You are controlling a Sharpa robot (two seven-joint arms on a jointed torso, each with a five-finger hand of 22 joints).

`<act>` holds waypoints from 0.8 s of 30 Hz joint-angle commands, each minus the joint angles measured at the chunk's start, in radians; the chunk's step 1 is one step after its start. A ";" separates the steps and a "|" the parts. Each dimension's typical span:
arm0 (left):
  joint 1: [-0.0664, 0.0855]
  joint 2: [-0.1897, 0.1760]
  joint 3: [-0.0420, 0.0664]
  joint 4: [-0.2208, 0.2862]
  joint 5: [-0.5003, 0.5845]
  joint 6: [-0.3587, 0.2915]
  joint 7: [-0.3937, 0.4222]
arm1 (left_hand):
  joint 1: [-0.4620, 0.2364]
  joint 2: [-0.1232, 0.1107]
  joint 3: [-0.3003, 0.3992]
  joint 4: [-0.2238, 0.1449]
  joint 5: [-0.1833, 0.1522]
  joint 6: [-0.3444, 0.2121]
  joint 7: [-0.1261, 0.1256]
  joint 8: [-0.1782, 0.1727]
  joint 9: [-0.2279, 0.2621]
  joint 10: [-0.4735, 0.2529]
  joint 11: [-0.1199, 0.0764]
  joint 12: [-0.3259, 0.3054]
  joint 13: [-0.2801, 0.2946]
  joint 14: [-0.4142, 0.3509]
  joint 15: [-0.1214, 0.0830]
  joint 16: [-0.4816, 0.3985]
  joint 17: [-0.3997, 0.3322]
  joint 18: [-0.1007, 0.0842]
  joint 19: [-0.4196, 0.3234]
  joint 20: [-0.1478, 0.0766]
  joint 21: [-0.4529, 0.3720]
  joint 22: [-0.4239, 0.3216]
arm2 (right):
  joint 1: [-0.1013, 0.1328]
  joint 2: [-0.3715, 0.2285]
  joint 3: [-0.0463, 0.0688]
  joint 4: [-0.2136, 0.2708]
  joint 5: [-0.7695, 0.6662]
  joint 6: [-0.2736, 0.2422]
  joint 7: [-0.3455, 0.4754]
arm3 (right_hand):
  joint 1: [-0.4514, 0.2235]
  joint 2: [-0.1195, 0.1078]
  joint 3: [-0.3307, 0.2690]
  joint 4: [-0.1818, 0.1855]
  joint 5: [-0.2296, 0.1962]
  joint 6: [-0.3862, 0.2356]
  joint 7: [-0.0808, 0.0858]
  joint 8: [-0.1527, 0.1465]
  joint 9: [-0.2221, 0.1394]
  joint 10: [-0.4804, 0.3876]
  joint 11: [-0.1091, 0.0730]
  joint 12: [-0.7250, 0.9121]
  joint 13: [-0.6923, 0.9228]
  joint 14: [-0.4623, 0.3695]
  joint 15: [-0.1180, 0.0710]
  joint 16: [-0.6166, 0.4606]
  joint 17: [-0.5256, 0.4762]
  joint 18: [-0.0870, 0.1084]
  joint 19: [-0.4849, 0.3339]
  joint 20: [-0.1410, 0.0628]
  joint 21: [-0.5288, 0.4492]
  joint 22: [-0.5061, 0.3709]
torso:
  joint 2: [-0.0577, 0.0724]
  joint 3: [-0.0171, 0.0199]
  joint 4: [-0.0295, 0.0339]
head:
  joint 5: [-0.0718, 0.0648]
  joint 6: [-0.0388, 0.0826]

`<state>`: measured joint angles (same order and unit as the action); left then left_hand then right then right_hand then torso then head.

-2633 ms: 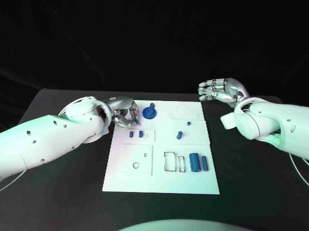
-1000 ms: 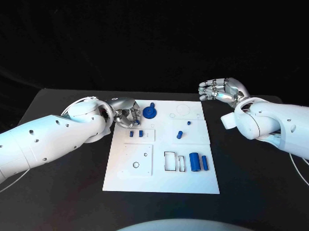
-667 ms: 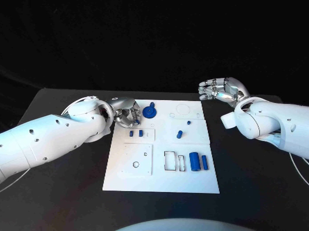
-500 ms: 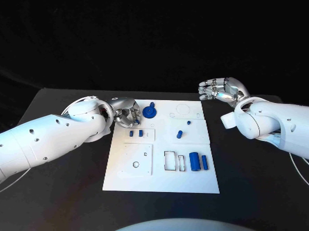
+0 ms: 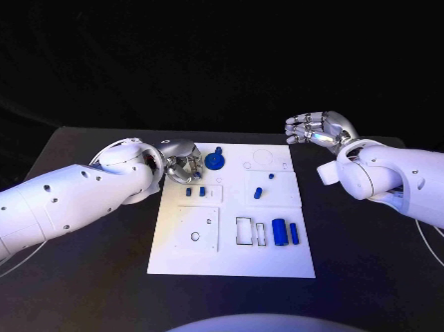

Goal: Assemble the parts on the task board

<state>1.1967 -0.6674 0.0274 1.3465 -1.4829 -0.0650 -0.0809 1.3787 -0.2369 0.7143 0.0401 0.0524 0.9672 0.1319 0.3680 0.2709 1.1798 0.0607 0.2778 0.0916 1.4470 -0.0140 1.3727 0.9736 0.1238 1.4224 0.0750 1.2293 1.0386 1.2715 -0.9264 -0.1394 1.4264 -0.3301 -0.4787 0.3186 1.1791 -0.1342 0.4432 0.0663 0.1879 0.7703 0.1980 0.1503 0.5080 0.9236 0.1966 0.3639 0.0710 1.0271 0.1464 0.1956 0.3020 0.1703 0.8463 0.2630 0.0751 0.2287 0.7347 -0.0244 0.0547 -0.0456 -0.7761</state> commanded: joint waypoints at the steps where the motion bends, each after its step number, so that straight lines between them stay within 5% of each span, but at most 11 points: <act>1: -0.001 0.004 0.000 0.002 0.008 0.010 0.004 | -0.005 0.004 -0.006 -0.001 0.001 0.009 0.002 -0.001 0.002 0.009 0.002 -0.006 0.002 -0.001 -0.003 -0.005 -0.001 -0.021 0.001 -0.004 0.004 0.002 | -0.001 0.001 0.000 0.000 -0.004 0.007 0.010 | 0.000 0.007 -0.008 0.000 0.006 -0.004 0.062 -0.003 -0.001 -0.005 -0.003 0.006 -0.001 0.004 0.001 -0.006 -0.001 0.014 0.002 0.007 -0.005 -0.001 | 0.000 0.0004 0.0003 | 0.000 0.000; 24: -0.001 0.005 -0.001 0.000 -0.004 0.024 -0.015 | -0.004 0.006 -0.008 -0.002 0.001 0.014 -0.001 0.000 0.004 0.014 -0.001 -0.006 0.006 -0.003 -0.006 -0.008 -0.010 -0.022 0.003 -0.006 0.010 0.011 | -0.004 0.004 0.000 -0.004 -0.004 0.008 0.010 | 0.000 0.007 -0.008 0.000 0.006 -0.004 0.062 -0.003 -0.001 -0.005 -0.003 0.006 -0.001 0.004 0.001 -0.006 -0.001 0.014 0.002 0.007 -0.005 -0.001 | 0.000 0.0001 0.0000 | 0.000 -0.001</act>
<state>1.1964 -0.6647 0.0271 1.3470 -1.4827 -0.0570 -0.0882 1.3787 -0.2369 0.7115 0.0372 0.0522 0.9743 0.1320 0.3679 0.2742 1.1868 0.0608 0.2779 0.0962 1.4470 -0.0140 1.3687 0.9645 0.1079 1.4224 0.0751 1.2362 1.0495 1.2685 -0.9237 -0.1394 1.4229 -0.3301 -0.4785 0.3187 1.1792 -0.1343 0.4432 0.0663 0.1879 0.7702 0.1980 0.1504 0.5081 0.9236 0.1966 0.3639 0.0712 1.0271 0.1464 0.1956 0.3022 0.1703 0.8462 0.2630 0.0751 0.2288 0.7345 -0.0240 0.0548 -0.0453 -0.7770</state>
